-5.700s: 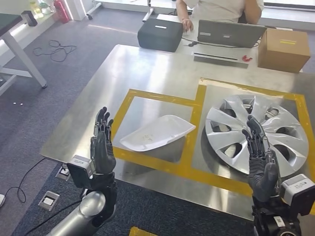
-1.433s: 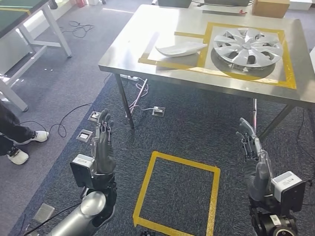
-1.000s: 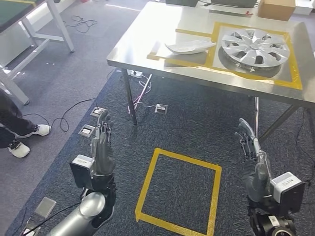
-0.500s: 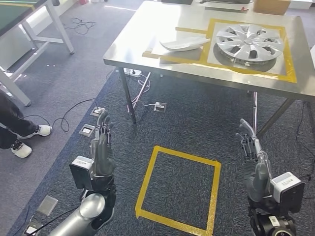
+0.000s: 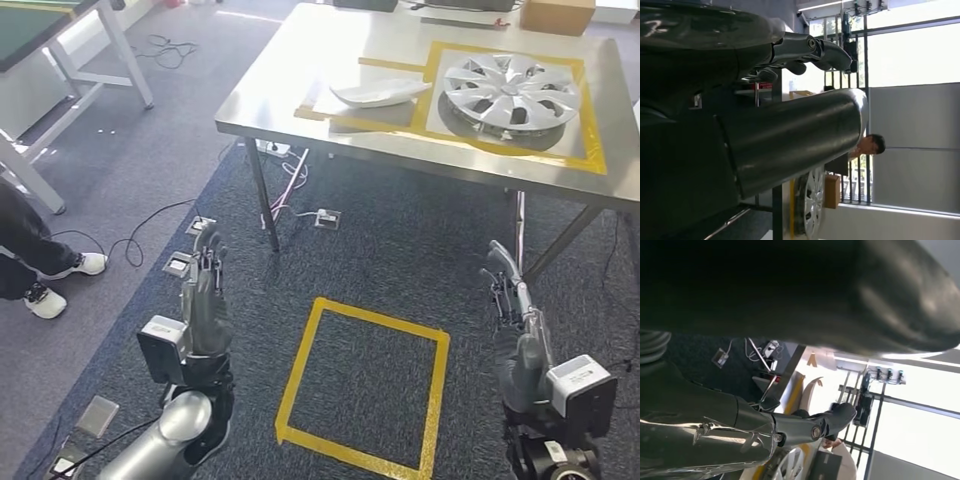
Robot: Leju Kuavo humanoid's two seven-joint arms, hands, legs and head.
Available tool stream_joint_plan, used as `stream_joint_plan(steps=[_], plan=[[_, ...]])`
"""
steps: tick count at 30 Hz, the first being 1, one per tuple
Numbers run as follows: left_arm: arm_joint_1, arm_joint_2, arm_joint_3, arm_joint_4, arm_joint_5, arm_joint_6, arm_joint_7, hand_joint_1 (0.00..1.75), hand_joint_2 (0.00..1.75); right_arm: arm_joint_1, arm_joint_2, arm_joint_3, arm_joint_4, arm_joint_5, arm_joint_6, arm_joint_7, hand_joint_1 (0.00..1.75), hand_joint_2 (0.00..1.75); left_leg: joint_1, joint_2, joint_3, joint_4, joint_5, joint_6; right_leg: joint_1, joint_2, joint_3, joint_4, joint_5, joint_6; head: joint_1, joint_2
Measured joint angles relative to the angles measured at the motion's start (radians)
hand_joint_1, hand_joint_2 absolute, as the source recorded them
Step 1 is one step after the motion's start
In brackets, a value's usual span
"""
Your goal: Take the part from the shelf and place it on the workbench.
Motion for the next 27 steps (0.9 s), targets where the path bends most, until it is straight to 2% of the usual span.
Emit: stream_joint_plan(steps=[2, 3, 4, 5, 6, 7, 8, 9, 10, 12, 14, 16, 18, 19, 20, 21, 23, 24, 25, 27], plan=[[-0.002, -0.002, 0.0, 0.0, 0.0, 0.0, 0.0, 0.0, 0.0, 0.002, 0.0, 0.002, 0.0, 0.003, -0.001, 0.004, 0.0, 0.0, 0.003, -0.009, 0.001, -0.002, 0.001, 0.0, -0.008, 0.001, -0.066, 0.143, -0.063, 0.011, 0.004, 0.0], [-0.001, -0.003, 0.0, 0.0, -0.001, 0.0, 0.0, 0.0, 0.0, 0.003, 0.0, 0.002, 0.0, 0.003, -0.001, 0.006, 0.0, 0.0, 0.005, -0.016, 0.001, -0.001, -0.001, -0.003, -0.014, 0.001, -0.092, 0.194, -0.076, 0.018, 0.005, 0.0], [-0.001, -0.004, 0.0, 0.0, -0.001, 0.0, 0.0, 0.0, 0.0, 0.004, 0.0, 0.003, 0.001, 0.004, -0.001, 0.006, 0.0, 0.0, 0.009, -0.025, 0.002, 0.002, -0.003, -0.007, -0.021, 0.002, -0.101, 0.208, -0.068, 0.025, 0.005, 0.0], [-0.001, -0.004, 0.0, 0.0, -0.001, 0.0, 0.0, 0.0, 0.0, 0.004, 0.0, 0.003, 0.001, 0.004, -0.001, 0.007, 0.0, 0.0, 0.014, -0.035, 0.002, 0.007, -0.006, -0.013, -0.028, 0.002, -0.09, 0.179, -0.041, 0.033, 0.005, 0.0], [0.0, -0.005, 0.0, 0.0, -0.001, 0.0, 0.0, 0.0, 0.0, 0.004, 0.0, 0.003, 0.001, 0.004, -0.001, 0.008, 0.0, 0.0, 0.02, -0.046, 0.002, 0.015, -0.012, -0.022, -0.036, 0.008, -0.061, 0.114, 0.001, 0.042, 0.005, 0.0], [0.0, -0.005, 0.0, 0.0, -0.001, 0.0, 0.001, 0.0, 0.0, 0.004, 0.0, 0.003, 0.001, 0.004, -0.001, 0.008, 0.0, 0.0, 0.026, -0.057, 0.0, 0.026, -0.018, -0.033, -0.044, 0.027, -0.028, 0.045, 0.029, 0.052, 0.007, 0.0], [-0.001, -0.005, 0.0, 0.0, -0.001, 0.0, 0.001, 0.0, 0.0, 0.004, 0.0, 0.003, 0.001, 0.004, 0.0, 0.008, 0.0, 0.0, 0.029, -0.067, -0.007, 0.041, -0.026, -0.044, -0.05, 0.048, -0.001, -0.012, 0.046, 0.056, 0.011, 0.0], [-0.002, -0.005, 0.0, 0.0, -0.001, 0.0, 0.001, 0.0, 0.0, 0.004, 0.0, 0.004, 0.001, 0.004, 0.0, 0.009, 0.0, 0.0, 0.03, -0.077, -0.016, 0.053, -0.029, -0.054, -0.052, 0.065, 0.014, -0.044, 0.051, 0.055, 0.014, 0.0], [-0.002, -0.005, 0.0, 0.0, -0.002, 0.0, 0.001, 0.0, 0.0, 0.004, 0.0, 0.004, 0.001, 0.004, 0.0, 0.009, 0.0, 0.0, 0.03, -0.086, -0.026, 0.061, -0.029, -0.062, -0.051, 0.075, 0.017, -0.048, 0.042, 0.049, 0.014, 0.0], [-0.001, -0.005, 0.0, 0.0, -0.003, 0.0, 0.001, 0.0, 0.0, 0.005, 0.0, 0.005, 0.0, 0.004, 0.001, 0.009, 0.0, 0.0, 0.034, -0.099, -0.04, 0.065, -0.024, -0.074, -0.047, 0.059, 0.011, -0.039, 0.042, 0.029, 0.009, 0.0], [0.0, -0.005, 0.0, 0.0, -0.003, 0.0, 0.001, 0.0, 0.0, 0.004, 0.0, 0.004, 0.0, 0.004, 0.001, 0.009, 0.0, 0.0, 0.033, -0.071, -0.064, 0.103, -0.042, -0.078, -0.044, 0.038, 0.01, -0.038, 0.042, 0.013, 0.002, 0.0], [-0.002, -0.004, 0.0, 0.0, -0.003, 0.0, 0.001, 0.0, 0.0, 0.003, 0.0, 0.004, 0.0, 0.005, 0.002, 0.009, 0.0, 0.0, 0.027, -0.026, -0.128, 0.225, -0.094, -0.075, -0.038, 0.014, 0.011, -0.039, 0.041, 0.001, -0.009, 0.0], [-0.002, -0.004, 0.0, 0.0, -0.003, 0.0, 0.001, 0.0, 0.0, 0.004, 0.0, 0.004, 0.0, 0.005, 0.003, 0.009, 0.0, 0.0, 0.02, -0.011, -0.205, 0.359, -0.135, -0.069, -0.029, -0.012, 0.012, -0.039, 0.038, -0.007, -0.018, 0.0], [-0.001, -0.003, 0.0, 0.0, -0.003, 0.0, 0.001, 0.0, 0.0, 0.004, 0.0, 0.004, 0.0, 0.005, 0.003, 0.009, 0.0, 0.0, 0.017, -0.009, -0.223, 0.384, -0.132, -0.064, -0.024, -0.025, 0.013, -0.039, 0.036, -0.01, -0.02, 0.0], [0.0, -0.003, 0.0, 0.0, -0.003, 0.0, 0.001, 0.0, 0.0, 0.004, 0.0, 0.004, 0.0, 0.005, 0.003, 0.009, 0.0, 0.0, 0.013, -0.007, -0.221, 0.37, -0.112, -0.058, -0.02, -0.037, 0.015, -0.039, 0.033, -0.013, -0.022, 0.0], [0.0, -0.002, 0.0, 0.0, -0.003, 0.0, 0.001, 0.0, 0.0, 0.004, 0.0, 0.004, 0.0, 0.005, 0.004, 0.009, 0.0, 0.0, 0.008, 0.0, -0.198, 0.318, -0.078, -0.048, -0.016, -0.049, 0.019, -0.039, 0.031, -0.015, -0.024, 0.0], [-0.001, -0.001, 0.0, -0.001, -0.007, 0.0, 0.004, 0.0, 0.0, 0.002, 0.0, 0.004, -0.001, 0.005, 0.005, 0.009, 0.0, 0.0, -0.01, 0.046, -0.132, 0.177, -0.02, -0.028, -0.009, -0.069, 0.027, -0.039, 0.023, -0.014, -0.027, 0.0], [-0.002, 0.0, 0.0, -0.002, -0.011, 0.0, 0.006, 0.0, 0.0, 0.002, 0.0, 0.004, -0.002, 0.005, 0.006, 0.009, 0.0, 0.0, -0.019, 0.066, -0.109, 0.129, -0.007, -0.021, -0.005, -0.078, 0.029, -0.039, 0.019, -0.011, -0.028, 0.0], [-0.002, 0.0, 0.0, -0.004, -0.014, 0.0, 0.009, 0.0, 0.0, 0.001, 0.0, 0.004, -0.002, 0.005, 0.007, 0.01, 0.0, 0.0, -0.026, 0.078, -0.099, 0.104, -0.006, -0.016, -0.002, -0.088, 0.032, -0.04, 0.016, -0.007, -0.026, 0.0], [0.0, 0.001, 0.0, -0.007, -0.019, 0.0, 0.014, 0.0, 0.0, 0.001, 0.0, 0.005, -0.002, 0.005, 0.007, 0.01, 0.0, 0.0, -0.029, 0.059, -0.098, 0.096, -0.009, -0.013, 0.001, -0.111, 0.038, -0.045, 0.009, 0.001, -0.021, 0.0]])
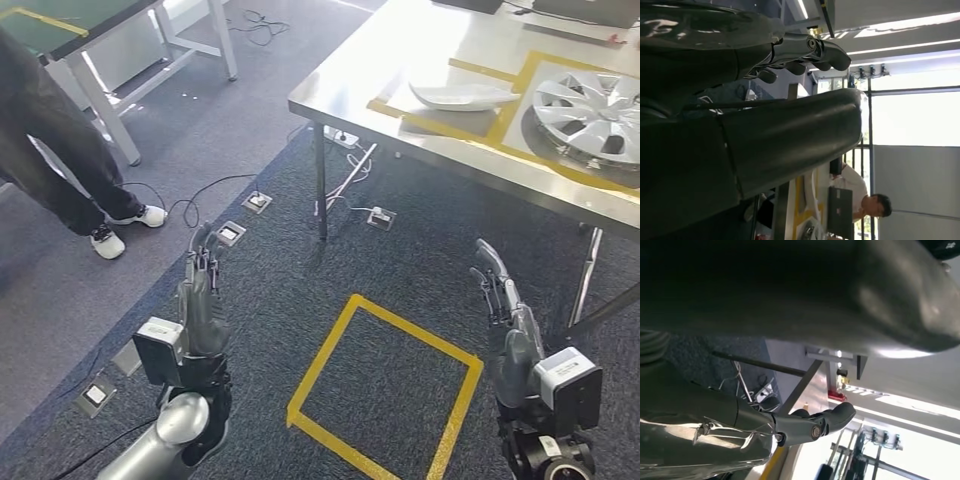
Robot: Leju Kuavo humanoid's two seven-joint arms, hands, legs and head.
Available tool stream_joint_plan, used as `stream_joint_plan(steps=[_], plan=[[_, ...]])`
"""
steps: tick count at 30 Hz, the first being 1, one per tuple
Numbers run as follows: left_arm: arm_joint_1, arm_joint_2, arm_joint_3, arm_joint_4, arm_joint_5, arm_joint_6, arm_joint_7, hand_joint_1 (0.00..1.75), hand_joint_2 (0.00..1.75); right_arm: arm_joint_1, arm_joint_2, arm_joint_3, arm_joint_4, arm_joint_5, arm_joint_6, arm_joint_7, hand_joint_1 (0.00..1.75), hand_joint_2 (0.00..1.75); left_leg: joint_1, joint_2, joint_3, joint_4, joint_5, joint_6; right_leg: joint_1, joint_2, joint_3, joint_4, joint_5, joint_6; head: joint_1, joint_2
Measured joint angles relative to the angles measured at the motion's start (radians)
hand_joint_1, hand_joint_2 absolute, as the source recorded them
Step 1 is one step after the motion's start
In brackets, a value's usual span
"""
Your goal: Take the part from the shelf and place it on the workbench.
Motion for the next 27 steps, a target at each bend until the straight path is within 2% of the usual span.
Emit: stream_joint_plan(steps=[1, 2, 3, 4, 5, 6, 7, 8, 9, 10, 11, 12, 13, 14, 15, 16, 17, 18, 20, 21, 22, 23, 24, 25, 26, 27], plan=[[0.002, 0.001, 0.0, -0.002, -0.001, 0.0, 0.002, 0.0, 0.0, -0.001, 0.0, 0.0, 0.0, 0.0, 0.0, 0.0, 0.0, 0.0, 0.002, -0.013, 0.003, -0.004, 0.001, 0.003, -0.002, 0.005, 0.001, 0.004, -0.008, 0.005, 0.002, 0.0], [0.003, 0.001, 0.0, -0.004, -0.003, 0.0, 0.004, 0.0, 0.0, -0.002, 0.0, 0.0, -0.001, 0.0, 0.0, 0.0, 0.0, 0.0, 0.005, -0.026, 0.006, -0.008, 0.002, 0.007, -0.003, 0.023, -0.004, 0.022, -0.023, 0.009, 0.005, 0.0], [0.003, 0.001, 0.0, -0.005, -0.004, 0.0, 0.006, 0.0, 0.0, -0.002, 0.0, 0.0, -0.002, 0.001, 0.0, 0.0, 0.0, 0.0, 0.008, -0.038, 0.01, -0.012, 0.003, 0.011, -0.005, 0.049, -0.021, 0.063, -0.047, 0.011, 0.009, 0.0], [0.004, 0.001, 0.0, -0.006, -0.006, 0.0, 0.007, 0.0, 0.0, -0.002, 0.0, -0.001, -0.002, 0.001, 0.0, 0.001, 0.0, 0.0, 0.009, -0.049, 0.012, -0.013, 0.003, 0.015, -0.006, 0.08, -0.051, 0.125, -0.079, 0.012, 0.014, 0.0], [0.004, 0.001, 0.0, -0.007, -0.007, 0.0, 0.009, 0.0, 0.0, -0.001, 0.0, 0.0, -0.002, 0.001, 0.0, 0.001, 0.0, 0.0, 0.009, -0.061, 0.013, -0.013, 0.002, 0.018, -0.005, 0.097, -0.087, 0.197, -0.109, 0.012, 0.018, 0.0], [0.005, 0.0, 0.0, -0.007, -0.007, 0.0, 0.009, 0.0, 0.0, 0.0, 0.0, 0.0, -0.002, 0.001, -0.001, 0.002, 0.0, 0.0, 0.008, -0.075, 0.014, -0.012, 0.001, 0.019, -0.004, 0.105, -0.123, 0.262, -0.129, 0.013, 0.021, 0.0], [0.006, 0.0, 0.0, -0.007, -0.008, 0.0, 0.01, 0.0, 0.0, 0.002, 0.0, 0.0, -0.002, 0.001, -0.002, 0.003, 0.0, 0.0, 0.007, -0.089, 0.015, -0.012, 0.0, 0.02, -0.003, 0.108, -0.146, 0.297, -0.131, 0.012, 0.022, 0.0], [0.007, 0.0, 0.0, -0.007, -0.008, 0.0, 0.01, 0.0, 0.0, 0.002, 0.0, 0.0, -0.002, 0.001, -0.003, 0.003, 0.0, 0.0, 0.006, -0.104, 0.017, -0.012, 0.0, 0.021, -0.003, 0.111, -0.152, 0.294, -0.111, 0.011, 0.022, 0.0], [0.008, 0.0, 0.0, -0.007, -0.008, 0.0, 0.011, 0.0, 0.0, 0.003, 0.0, 0.0, -0.002, 0.001, -0.004, 0.004, 0.0, 0.0, 0.005, -0.12, 0.021, -0.011, -0.002, 0.02, -0.003, 0.115, -0.139, 0.249, -0.072, 0.008, 0.022, 0.0], [0.008, 0.0, 0.0, -0.007, -0.008, 0.0, 0.012, 0.0, 0.0, 0.002, 0.0, 0.0, -0.002, 0.001, -0.005, 0.004, 0.0, 0.0, 0.005, -0.134, 0.026, -0.011, -0.003, 0.019, -0.003, 0.127, -0.112, 0.178, -0.024, 0.003, 0.023, 0.0], [0.008, 0.0, 0.0, -0.007, -0.009, 0.0, 0.013, 0.0, 0.0, 0.003, 0.0, 0.0, -0.002, 0.001, -0.005, 0.004, 0.0, 0.0, 0.004, -0.147, 0.028, -0.011, -0.005, 0.017, -0.004, 0.152, -0.085, 0.11, 0.011, -0.002, 0.023, 0.0], [0.008, 0.0, 0.0, -0.007, -0.009, 0.0, 0.015, 0.0, 0.0, 0.003, 0.0, 0.0, -0.003, 0.001, -0.005, 0.005, 0.0, 0.0, 0.004, -0.16, 0.028, -0.009, -0.006, 0.014, -0.005, 0.174, -0.06, 0.054, 0.033, -0.007, 0.023, 0.0], [0.009, -0.001, 0.0, -0.008, -0.01, 0.0, 0.017, 0.0, 0.0, 0.003, 0.0, -0.001, -0.003, 0.002, -0.005, 0.005, 0.0, 0.0, 0.006, -0.17, 0.024, -0.007, -0.005, 0.01, -0.005, 0.191, -0.045, 0.022, 0.039, -0.01, 0.024, 0.0], [0.01, -0.001, 0.0, -0.008, -0.011, 0.0, 0.019, 0.0, 0.0, 0.003, 0.0, 0.0, -0.003, 0.002, -0.004, 0.006, 0.0, 0.0, 0.009, -0.181, 0.019, -0.007, -0.003, 0.005, -0.004, 0.197, -0.038, 0.011, 0.035, -0.012, 0.025, 0.0], [0.011, -0.001, 0.0, -0.009, -0.012, 0.0, 0.021, 0.0, 0.0, 0.003, 0.0, 0.0, -0.004, 0.002, -0.003, 0.006, 0.0, 0.0, 0.012, -0.193, 0.015, -0.007, 0.0, -0.001, -0.004, 0.188, -0.032, 0.002, 0.034, -0.014, 0.026, 0.0], [0.013, 0.0, 0.0, -0.01, -0.012, 0.0, 0.021, 0.0, 0.0, 0.003, 0.001, 0.0, -0.004, 0.002, -0.002, 0.006, 0.0, 0.0, 0.012, -0.195, 0.013, -0.006, -0.001, -0.005, -0.006, 0.175, -0.028, -0.004, 0.036, -0.017, 0.026, 0.0], [0.013, 0.0, 0.0, -0.011, -0.012, 0.0, 0.021, 0.0, 0.0, 0.003, 0.001, -0.001, -0.006, 0.003, -0.001, 0.006, 0.0, 0.0, 0.01, -0.18, 0.008, 0.006, -0.008, -0.011, -0.009, 0.163, -0.022, -0.011, 0.038, -0.021, 0.023, 0.0], [0.012, 0.001, 0.0, -0.012, -0.012, 0.0, 0.02, 0.0, 0.0, 0.003, 0.002, -0.001, -0.007, 0.003, -0.001, 0.006, 0.0, 0.0, 0.008, -0.154, -0.009, 0.039, -0.027, -0.016, -0.012, 0.149, -0.016, -0.018, 0.04, -0.025, 0.018, 0.0], [0.01, 0.002, 0.0, -0.013, -0.011, 0.0, 0.019, 0.0, 0.0, 0.004, 0.002, -0.002, -0.008, 0.004, 0.0, 0.006, 0.0, 0.0, 0.011, -0.092, -0.076, 0.164, -0.085, -0.029, -0.013, 0.121, -0.011, -0.023, 0.039, -0.032, 0.01, 0.0], [0.01, 0.002, 0.0, -0.013, -0.01, 0.0, 0.019, 0.0, 0.0, 0.005, 0.002, -0.002, -0.008, 0.004, 0.001, 0.006, 0.0, 0.0, 0.016, -0.077, -0.116, 0.235, -0.11, -0.035, -0.012, 0.106, -0.011, -0.023, 0.038, -0.034, 0.007, 0.0], [0.012, 0.002, 0.0, -0.013, -0.008, 0.0, 0.018, 0.0, 0.0, 0.006, 0.002, -0.001, -0.008, 0.004, 0.002, 0.007, 0.0, 0.0, 0.021, -0.069, -0.144, 0.28, -0.119, -0.04, -0.013, 0.092, -0.011, -0.023, 0.036, -0.033, 0.006, 0.0], [0.012, 0.002, 0.0, -0.013, -0.007, 0.0, 0.016, 0.0, 0.0, 0.007, 0.002, -0.001, -0.008, 0.004, 0.002, 0.006, 0.0, 0.0, 0.026, -0.065, -0.152, 0.289, -0.111, -0.044, -0.014, 0.079, -0.01, -0.023, 0.033, -0.031, 0.004, 0.0], [0.013, 0.002, 0.0, -0.013, -0.005, 0.0, 0.014, 0.0, 0.0, 0.008, 0.002, -0.001, -0.008, 0.004, 0.003, 0.006, 0.0, 0.0, 0.03, -0.059, -0.137, 0.255, -0.084, -0.047, -0.015, 0.066, -0.007, -0.023, 0.03, -0.028, 0.003, 0.0], [0.013, 0.002, 0.0, -0.013, -0.004, 0.0, 0.012, 0.0, 0.0, 0.008, 0.002, -0.001, -0.008, 0.004, 0.003, 0.006, 0.0, 0.0, 0.032, -0.046, -0.102, 0.188, -0.048, -0.049, -0.017, 0.053, -0.003, -0.023, 0.027, -0.024, 0.001, 0.0], [0.012, 0.002, 0.0, -0.013, -0.004, 0.0, 0.011, 0.0, 0.0, 0.008, 0.002, -0.001, -0.008, 0.004, 0.003, 0.006, 0.0, 0.0, 0.031, -0.021, -0.061, 0.11, -0.019, -0.05, -0.016, 0.042, 0.002, -0.022, 0.022, -0.018, -0.001, 0.0], [0.011, 0.002, 0.0, -0.013, -0.004, 0.0, 0.01, 0.0, 0.0, 0.007, 0.002, -0.001, -0.008, 0.004, 0.003, 0.006, 0.0, 0.0, 0.028, -0.001, -0.027, 0.046, 0.001, -0.046, -0.014, 0.032, 0.006, -0.021, 0.016, -0.012, -0.004, 0.0]])
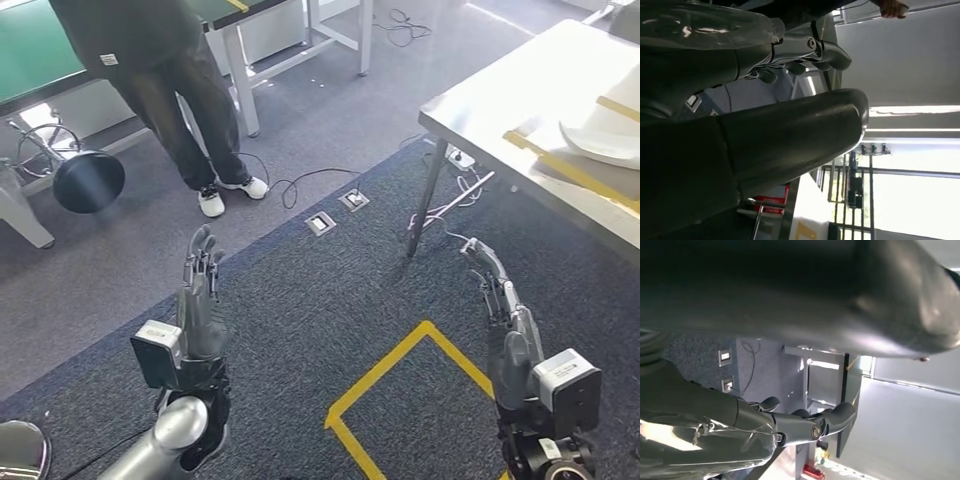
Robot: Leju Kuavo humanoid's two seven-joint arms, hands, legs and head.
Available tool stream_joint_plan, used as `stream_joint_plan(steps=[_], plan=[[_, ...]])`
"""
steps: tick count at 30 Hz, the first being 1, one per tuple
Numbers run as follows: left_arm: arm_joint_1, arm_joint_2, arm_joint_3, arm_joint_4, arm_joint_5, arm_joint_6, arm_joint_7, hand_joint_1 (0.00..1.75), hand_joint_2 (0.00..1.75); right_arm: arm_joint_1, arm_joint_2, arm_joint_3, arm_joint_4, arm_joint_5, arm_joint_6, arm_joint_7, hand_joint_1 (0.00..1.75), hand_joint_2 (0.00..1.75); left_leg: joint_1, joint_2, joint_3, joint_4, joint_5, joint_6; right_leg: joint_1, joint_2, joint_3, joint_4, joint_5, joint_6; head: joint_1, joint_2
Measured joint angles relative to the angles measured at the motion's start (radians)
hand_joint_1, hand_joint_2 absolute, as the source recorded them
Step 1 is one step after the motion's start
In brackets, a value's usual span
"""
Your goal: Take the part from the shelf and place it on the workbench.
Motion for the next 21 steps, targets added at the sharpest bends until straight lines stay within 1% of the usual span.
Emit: stream_joint_plan(steps=[1, 2, 3, 4, 5, 6, 7, 8, 9, 10, 11, 12, 13, 14, 15, 16, 17, 18, 19, 20, 21], plan=[[-0.001, 0.0, 0.0, 0.0, 0.0, 0.0, -0.001, 0.0, 0.0, 0.0, 0.0, 0.0, 0.0, 0.0, 0.0, -0.001, 0.0, 0.0, -0.003, 0.013, 0.02, -0.038, 0.007, 0.006, 0.003, -0.009, 0.004, 0.0, -0.005, 0.006, 0.001, 0.0], [-0.001, 0.0, 0.0, 0.0, 0.001, 0.0, -0.001, 0.0, 0.0, 0.0, 0.0, 0.0, 0.0, 0.0, 0.001, -0.001, 0.0, 0.0, -0.007, 0.016, 0.026, -0.052, 0.004, 0.013, 0.006, -0.018, 0.008, -0.001, -0.009, 0.012, 0.003, 0.0], [-0.001, 0.0, 0.0, 0.0, 0.001, 0.0, -0.001, 0.0, 0.0, 0.0, 0.0, 0.0, 0.0, 0.0, 0.001, -0.002, 0.0, 0.0, -0.01, 0.003, 0.025, -0.053, 0.003, 0.023, 0.006, -0.028, 0.013, -0.002, -0.012, 0.017, 0.007, 0.0], [0.0, 0.0, 0.0, 0.0, 0.001, 0.0, -0.001, 0.0, 0.0, -0.001, 0.0, -0.001, 0.0, 0.0, 0.002, -0.003, 0.0, 0.0, -0.009, -0.01, 0.026, -0.053, 0.001, 0.03, 0.004, -0.031, 0.015, -0.002, -0.017, 0.023, 0.012, 0.0], [0.0, 0.0, 0.0, 0.0, 0.002, 0.0, -0.002, 0.0, 0.0, -0.001, 0.0, -0.001, 0.0, 0.0, 0.002, -0.003, 0.0, 0.0, -0.01, -0.021, 0.028, -0.055, 0.001, 0.037, 0.0, -0.018, 0.014, 0.009, -0.03, 0.028, 0.014, 0.0], [-0.001, 0.0, 0.0, 0.0, 0.002, 0.0, -0.002, 0.0, 0.0, -0.001, 0.0, -0.001, 0.0, 0.0, 0.002, -0.004, 0.0, 0.0, -0.009, -0.033, 0.031, -0.056, 0.001, 0.044, -0.003, 0.003, 0.002, 0.039, -0.051, 0.031, 0.017, 0.0], [-0.002, -0.001, 0.0, 0.0, 0.002, 0.0, -0.003, 0.0, 0.0, -0.001, 0.0, -0.001, 0.0, 0.0, 0.002, -0.004, 0.0, 0.0, -0.008, -0.043, 0.033, -0.057, 0.0, 0.049, -0.004, 0.032, -0.023, 0.093, -0.08, 0.031, 0.02, 0.0], [-0.002, -0.001, 0.0, 0.0, 0.002, 0.0, -0.004, 0.0, 0.0, 0.0, 0.0, -0.001, 0.0, 0.0, 0.002, -0.004, 0.0, 0.0, -0.01, -0.054, 0.035, -0.057, -0.001, 0.054, -0.002, 0.056, -0.058, 0.167, -0.114, 0.029, 0.023, 0.0], [-0.002, -0.002, 0.0, 0.0, 0.002, 0.0, -0.004, 0.0, 0.0, 0.002, 0.0, -0.001, 0.0, 0.0, 0.002, -0.004, 0.0, 0.0, -0.012, -0.066, 0.036, -0.057, -0.002, 0.057, 0.0, 0.068, -0.098, 0.244, -0.142, 0.028, 0.025, 0.0], [-0.002, -0.003, 0.0, 0.0, 0.002, 0.0, -0.004, 0.0, 0.0, 0.004, 0.0, -0.001, 0.0, 0.0, 0.002, -0.004, 0.0, 0.0, -0.014, -0.08, 0.037, -0.057, -0.004, 0.059, 0.001, 0.074, -0.131, 0.3, -0.154, 0.026, 0.026, 0.0], [-0.001, -0.003, 0.0, 0.0, 0.002, 0.0, -0.004, 0.0, 0.0, 0.005, 0.0, 0.0, 0.001, 0.0, 0.002, -0.004, 0.0, 0.0, -0.016, -0.096, 0.04, -0.056, -0.005, 0.06, 0.003, 0.077, -0.149, 0.321, -0.145, 0.023, 0.026, 0.0], [-0.001, -0.003, 0.0, 0.0, 0.002, 0.0, -0.004, 0.0, 0.0, 0.006, 0.0, 0.0, 0.001, 0.0, 0.002, -0.004, 0.0, 0.0, -0.018, -0.112, 0.043, -0.056, -0.006, 0.061, 0.003, 0.081, -0.147, 0.298, -0.115, 0.019, 0.026, 0.0], [-0.001, -0.003, 0.0, 0.0, 0.002, 0.0, -0.004, 0.0, 0.0, 0.006, 0.0, -0.001, 0.001, 0.0, 0.002, -0.004, 0.0, 0.0, -0.019, -0.127, 0.048, -0.056, -0.007, 0.061, 0.004, 0.089, -0.128, 0.239, -0.07, 0.013, 0.027, 0.0], [-0.001, -0.004, 0.0, 0.0, 0.002, 0.0, -0.004, 0.0, 0.0, 0.006, 0.0, -0.001, 0.001, 0.0, 0.002, -0.004, 0.0, 0.0, -0.019, -0.141, 0.051, -0.056, -0.009, 0.061, 0.004, 0.114, -0.101, 0.166, -0.027, 0.006, 0.027, 0.0], [-0.002, -0.004, 0.0, 0.0, 0.002, 0.0, -0.004, 0.0, 0.0, 0.006, 0.0, -0.001, 0.001, 0.0, 0.002, -0.004, 0.0, 0.0, -0.019, -0.154, 0.051, -0.054, -0.01, 0.059, 0.003, 0.144, -0.078, 0.101, 0.007, 0.001, 0.027, 0.0], [-0.002, -0.004, 0.0, 0.0, 0.003, 0.0, -0.004, 0.0, 0.0, 0.006, 0.0, -0.001, 0.001, 0.0, 0.002, -0.004, 0.0, 0.0, -0.017, -0.167, 0.048, -0.053, -0.009, 0.055, 0.003, 0.168, -0.059, 0.054, 0.024, -0.002, 0.028, 0.0], [-0.001, -0.004, 0.0, 0.0, 0.003, 0.0, -0.003, 0.0, 0.0, 0.006, 0.0, -0.001, 0.001, 0.0, 0.003, -0.004, 0.0, 0.0, -0.013, -0.179, 0.041, -0.052, -0.007, 0.05, 0.004, 0.184, -0.049, 0.031, 0.027, -0.004, 0.03, 0.0], [0.0, -0.004, 0.0, 0.0, 0.003, 0.0, -0.003, 0.0, 0.0, 0.006, 0.0, -0.001, 0.0, 0.0, 0.003, -0.004, 0.0, 0.0, -0.01, -0.193, 0.036, -0.053, -0.003, 0.043, 0.006, 0.179, -0.045, 0.022, 0.025, -0.004, 0.03, 0.0], [0.002, -0.004, 0.0, 0.0, 0.003, 0.0, -0.003, 0.0, 0.0, 0.005, 0.001, 0.0, 0.0, 0.0, 0.004, -0.004, 0.0, 0.0, -0.008, -0.203, 0.032, -0.054, -0.001, 0.036, 0.004, 0.166, -0.038, 0.013, 0.024, -0.005, 0.031, 0.0], [0.003, -0.004, 0.0, 0.0, 0.003, 0.0, -0.003, 0.0, 0.0, 0.005, 0.002, 0.0, 0.0, 0.0, 0.004, -0.004, 0.0, 0.0, -0.01, -0.193, 0.029, -0.049, -0.005, 0.031, 0.003, 0.153, -0.032, 0.007, 0.027, -0.007, 0.03, 0.0], [0.002, -0.003, 0.0, 0.0, 0.003, 0.0, -0.004, 0.0, 0.0, 0.005, 0.003, -0.001, 0.0, 0.0, 0.004, -0.005, 0.0, 0.0, -0.013, -0.17, 0.019, -0.028, -0.018, 0.026, 0.001, 0.138, -0.026, -0.001, 0.029, -0.011, 0.026, 0.0]])
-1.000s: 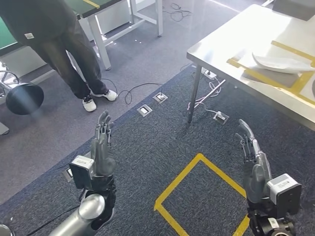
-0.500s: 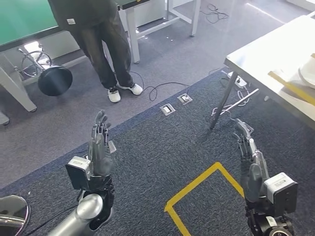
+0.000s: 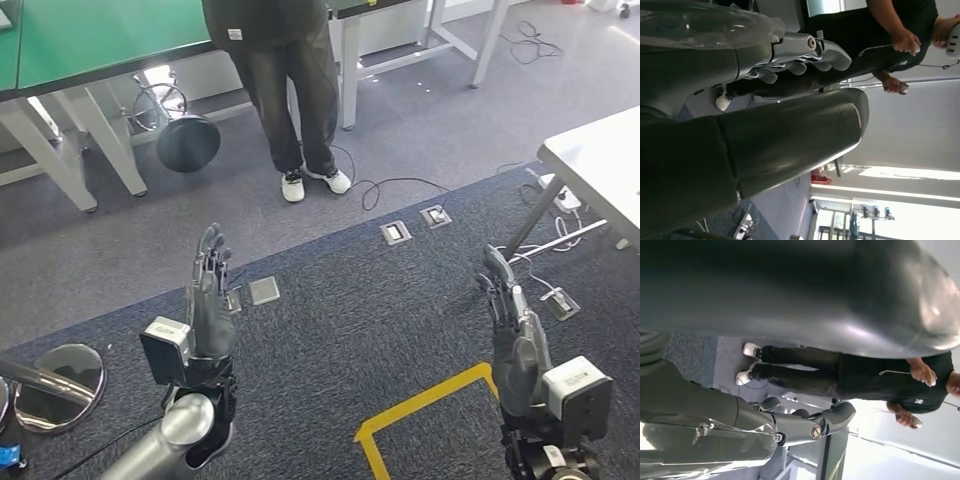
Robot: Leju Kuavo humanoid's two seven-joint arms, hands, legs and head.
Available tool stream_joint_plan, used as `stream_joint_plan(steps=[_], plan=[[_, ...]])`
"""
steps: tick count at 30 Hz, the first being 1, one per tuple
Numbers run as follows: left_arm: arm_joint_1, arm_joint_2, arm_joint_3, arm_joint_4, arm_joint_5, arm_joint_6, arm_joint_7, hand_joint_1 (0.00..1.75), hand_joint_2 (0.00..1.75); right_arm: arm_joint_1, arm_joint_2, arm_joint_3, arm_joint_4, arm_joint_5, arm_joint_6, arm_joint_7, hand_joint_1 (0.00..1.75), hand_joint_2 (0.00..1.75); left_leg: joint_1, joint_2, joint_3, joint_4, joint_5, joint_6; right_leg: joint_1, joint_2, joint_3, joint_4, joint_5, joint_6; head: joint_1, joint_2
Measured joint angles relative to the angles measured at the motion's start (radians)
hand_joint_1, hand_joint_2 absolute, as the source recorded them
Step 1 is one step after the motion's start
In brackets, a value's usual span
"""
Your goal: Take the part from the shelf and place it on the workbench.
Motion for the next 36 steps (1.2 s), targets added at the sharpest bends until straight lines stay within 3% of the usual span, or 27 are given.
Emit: stream_joint_plan(steps=[2, 4, 5, 6, 8, 10, 11, 13, 15, 16, 18, 19, 20, 21, 23, 25, 27, 29, 31, 33, 35, 36], plan=[[-0.002, 0.001, 0.0, 0.0, 0.0, 0.0, 0.0, 0.0, 0.0, 0.0, 0.002, -0.001, 0.0, 0.0, -0.001, 0.0, 0.0, 0.0, -0.002, 0.068, -0.052, 0.103, -0.053, -0.009, 0.002, -0.032, 0.007, -0.008, 0.002, -0.006, -0.007, 0.0], [-0.001, 0.001, 0.0, 0.0, 0.0, 0.0, 0.0, 0.0, 0.0, 0.001, 0.002, -0.001, 0.0, 0.0, 0.0, 0.0, 0.0, 0.0, 0.005, 0.097, -0.123, 0.235, -0.104, -0.018, 0.004, -0.063, 0.007, -0.008, -0.001, -0.009, -0.01, 0.0], [0.0, 0.001, 0.0, 0.0, 0.0, 0.0, 0.0, 0.0, 0.0, 0.001, 0.002, 0.0, 0.0, 0.0, 0.001, 0.0, 0.0, 0.0, 0.009, 0.102, -0.142, 0.266, -0.107, -0.022, 0.004, -0.079, 0.008, -0.008, -0.003, -0.009, -0.012, 0.0], [0.001, 0.001, 0.0, 0.0, 0.0, 0.0, 0.0, 0.0, 0.0, 0.001, 0.002, 0.0, 0.0, 0.0, 0.002, 0.0, 0.0, 0.0, 0.012, 0.106, -0.138, 0.257, -0.093, -0.025, 0.003, -0.093, 0.009, -0.008, -0.005, -0.008, -0.013, 0.0], [0.001, 0.001, 0.0, 0.0, -0.002, 0.0, 0.001, 0.0, 0.0, 0.001, 0.002, 0.0, 0.0, 0.0, 0.002, 0.0, 0.0, 0.0, 0.016, 0.135, -0.07, 0.132, -0.03, -0.028, 0.002, -0.118, 0.014, -0.007, -0.01, 0.0, -0.015, 0.0], [-0.001, 0.0, 0.0, 0.0, -0.005, 0.0, 0.002, 0.0, 0.0, 0.0, 0.002, 0.0, 0.0, 0.0, 0.002, 0.0, 0.0, 0.0, 0.011, 0.173, -0.002, 0.009, 0.007, -0.021, 0.007, -0.137, 0.02, -0.004, -0.02, 0.011, -0.018, 0.0], [-0.001, 0.0, 0.0, 0.0, -0.006, 0.0, 0.003, 0.0, 0.0, 0.0, 0.002, -0.001, 0.0, 0.0, 0.002, 0.0, 0.0, 0.0, 0.008, 0.182, 0.014, -0.019, 0.01, -0.015, 0.01, -0.146, 0.023, -0.003, -0.024, 0.017, -0.016, 0.0], [0.0, 0.0, 0.0, -0.001, -0.007, 0.0, 0.004, 0.0, 0.0, -0.001, 0.002, -0.001, 0.0, 0.0, 0.002, 0.001, 0.0, 0.0, 0.002, 0.162, 0.016, -0.024, 0.006, 0.002, 0.009, -0.164, 0.032, -0.005, -0.031, 0.028, -0.01, 0.0], [0.001, 0.001, 0.0, -0.003, -0.007, 0.0, 0.004, 0.0, 0.0, -0.001, 0.002, -0.001, 0.0, 0.0, 0.001, 0.0, 0.0, 0.0, 0.002, 0.141, 0.021, -0.028, 0.006, 0.017, 0.003, -0.149, 0.028, 0.02, -0.054, 0.036, -0.006, 0.0], [0.0, 0.001, 0.0, -0.004, -0.008, 0.0, 0.004, 0.0, 0.0, -0.002, 0.002, -0.001, 0.0, 0.0, 0.001, 0.0, 0.0, 0.0, 0.004, 0.13, 0.025, -0.03, 0.006, 0.023, 0.001, -0.126, 0.012, 0.061, -0.079, 0.037, -0.003, 0.0], [-0.002, 0.0, 0.0, -0.005, -0.008, 0.0, 0.005, 0.0, 0.0, 0.0, 0.002, -0.002, 0.0, 0.0, 0.0, 0.001, 0.0, 0.0, 0.004, 0.109, 0.028, -0.031, 0.005, 0.032, 0.001, -0.076, -0.054, 0.201, -0.145, 0.039, 0.005, 0.0], [-0.002, 0.0, -0.001, -0.005, -0.007, 0.0, 0.006, 0.0, 0.0, 0.001, 0.002, -0.001, 0.0, 0.0, -0.001, 0.002, 0.0, 0.0, 0.003, 0.096, 0.028, -0.031, 0.004, 0.034, 0.002, -0.067, -0.09, 0.27, -0.169, 0.039, 0.007, 0.0], [-0.001, 0.001, -0.002, -0.005, -0.007, 0.0, 0.007, 0.0, 0.0, 0.001, 0.002, -0.001, 0.0, 0.0, -0.001, 0.002, 0.0, 0.0, 0.001, 0.083, 0.03, -0.03, 0.003, 0.035, 0.003, -0.062, -0.116, 0.313, -0.176, 0.039, 0.008, 0.0], [-0.001, 0.001, -0.003, -0.005, -0.007, 0.0, 0.009, 0.0, 0.0, 0.001, 0.002, -0.001, 0.0, 0.0, -0.001, 0.003, 0.0, 0.0, 0.0, 0.068, 0.032, -0.03, 0.003, 0.035, 0.003, -0.059, -0.125, 0.316, -0.161, 0.037, 0.008, 0.0], [-0.001, 0.002, -0.004, -0.005, -0.007, 0.0, 0.013, 0.0, 0.0, 0.001, 0.002, -0.001, 0.0, 0.0, -0.002, 0.005, 0.0, 0.0, -0.002, 0.038, 0.04, -0.03, 0.0, 0.034, 0.003, -0.043, -0.09, 0.21, -0.078, 0.029, 0.008, 0.0], [-0.002, 0.002, -0.006, -0.006, -0.008, 0.0, 0.016, 0.0, 0.0, 0.001, 0.002, -0.001, 0.0, 0.0, -0.002, 0.005, 0.0, 0.0, -0.001, 0.011, 0.041, -0.027, -0.002, 0.03, 0.0, 0.011, -0.038, 0.081, -0.013, 0.021, 0.008, 0.0], [-0.002, 0.003, -0.008, -0.007, -0.009, 0.0, 0.018, 0.0, 0.0, 0.0, 0.002, -0.001, 0.0, 0.0, -0.002, 0.006, 0.0, 0.0, 0.003, -0.012, 0.029, -0.025, 0.002, 0.019, 0.0, 0.041, -0.015, 0.028, -0.008, 0.019, 0.01, 0.0], [0.0, 0.005, -0.01, -0.008, -0.01, 0.0, 0.019, 0.0, 0.0, 0.0, 0.002, -0.001, -0.001, 0.0, -0.001, 0.007, 0.0, 0.0, 0.007, -0.029, 0.019, -0.025, 0.006, 0.007, -0.001, 0.019, -0.007, 0.011, -0.01, 0.016, 0.01, 0.0], [-0.001, 0.008, -0.011, -0.009, -0.011, 0.0, 0.019, 0.0, 0.0, -0.001, 0.003, -0.001, -0.002, 0.0, -0.001, 0.007, 0.0, 0.0, 0.002, 0.01, 0.0, 0.014, -0.019, -0.002, -0.004, -0.01, 0.002, -0.002, -0.005, 0.008, 0.003, 0.0], [-0.004, 0.01, -0.012, -0.011, -0.011, 0.0, 0.019, 0.0, 0.0, -0.001, 0.002, -0.002, -0.003, 0.0, 0.0, 0.007, 0.0, 0.0, -0.001, 0.075, -0.062, 0.136, -0.079, -0.009, -0.002, -0.041, 0.007, -0.008, -0.004, 0.001, -0.004, 0.0], [-0.002, 0.011, -0.013, -0.011, -0.011, 0.0, 0.019, 0.0, 0.0, 0.0, 0.002, -0.002, -0.002, 0.0, 0.002, 0.008, 0.0, 0.0, 0.003, 0.1, -0.127, 0.259, -0.12, -0.016, 0.002, -0.072, 0.007, -0.008, -0.005, -0.002, -0.008, 0.0], [-0.001, 0.011, -0.013, -0.011, -0.011, 0.0, 0.019, 0.0, 0.0, -0.001, 0.002, -0.001, -0.002, 0.0, 0.003, 0.008, 0.0, 0.0, 0.006, 0.104, -0.137, 0.273, -0.115, -0.018, 0.002, -0.086, 0.007, -0.008, -0.007, -0.002, -0.009, 0.0]])
